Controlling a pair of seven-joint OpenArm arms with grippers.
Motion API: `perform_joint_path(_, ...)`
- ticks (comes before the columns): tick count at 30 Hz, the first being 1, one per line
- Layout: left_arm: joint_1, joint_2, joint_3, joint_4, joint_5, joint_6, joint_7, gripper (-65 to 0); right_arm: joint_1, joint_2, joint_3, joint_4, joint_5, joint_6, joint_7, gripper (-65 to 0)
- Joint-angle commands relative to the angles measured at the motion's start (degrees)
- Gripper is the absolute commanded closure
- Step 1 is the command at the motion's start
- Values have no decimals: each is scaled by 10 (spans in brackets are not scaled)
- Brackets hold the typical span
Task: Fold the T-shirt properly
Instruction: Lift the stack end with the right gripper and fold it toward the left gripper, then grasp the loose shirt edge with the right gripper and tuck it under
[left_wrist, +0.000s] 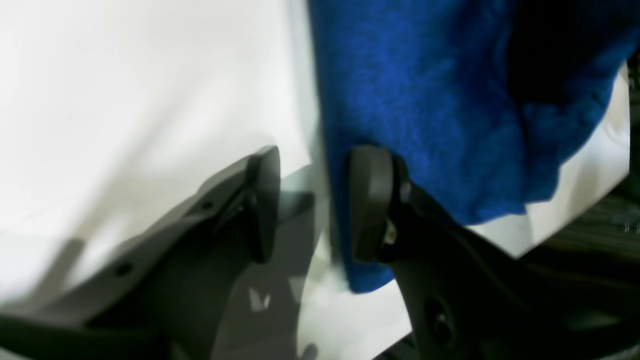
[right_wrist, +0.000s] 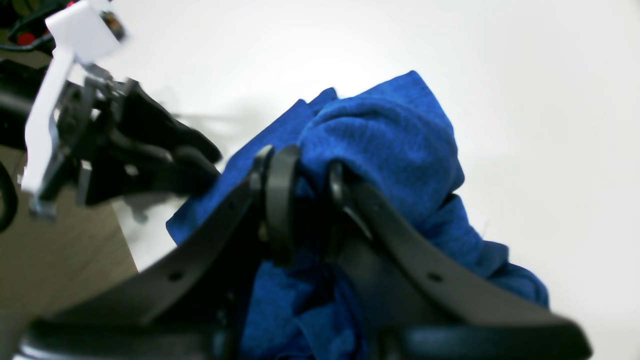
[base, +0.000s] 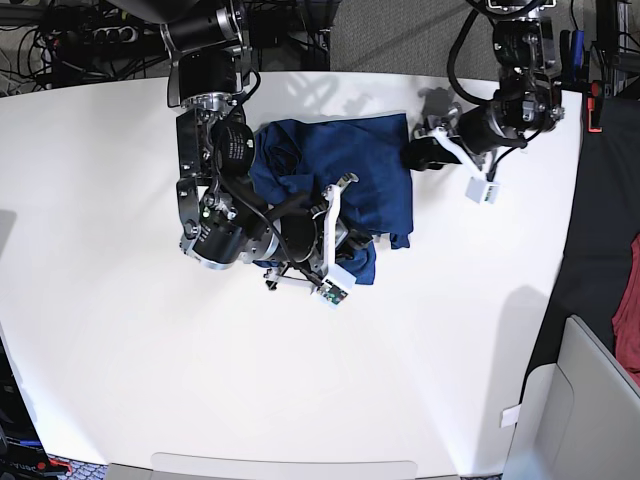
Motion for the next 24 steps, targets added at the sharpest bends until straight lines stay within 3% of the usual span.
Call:
perform_joint_path(1, -2, -3, 4, 6, -6, -2, -9, -228, 18, -4, -9, 3, 14, 1, 11, -57)
perform_joint_path(13, -3, -3, 42, 4, -5, 0, -22, -228, 29, -4, -111, -76, 9, 1, 11, -60)
perform_joint_path(15, -3, -4, 41, 4, -5, 0, -22, -228, 29, -4, -121, -98, 9, 1, 13, -101)
perform_joint_path(19, -3, -5, 41, 4, -5, 0, -22, -228, 26, -4, -131, -91, 9, 1, 11, -271)
perform_joint_path(24, -3, -5, 41, 4, -5, 0, -22, -228, 22, -4, -93, -32, 2, 1, 11, -303)
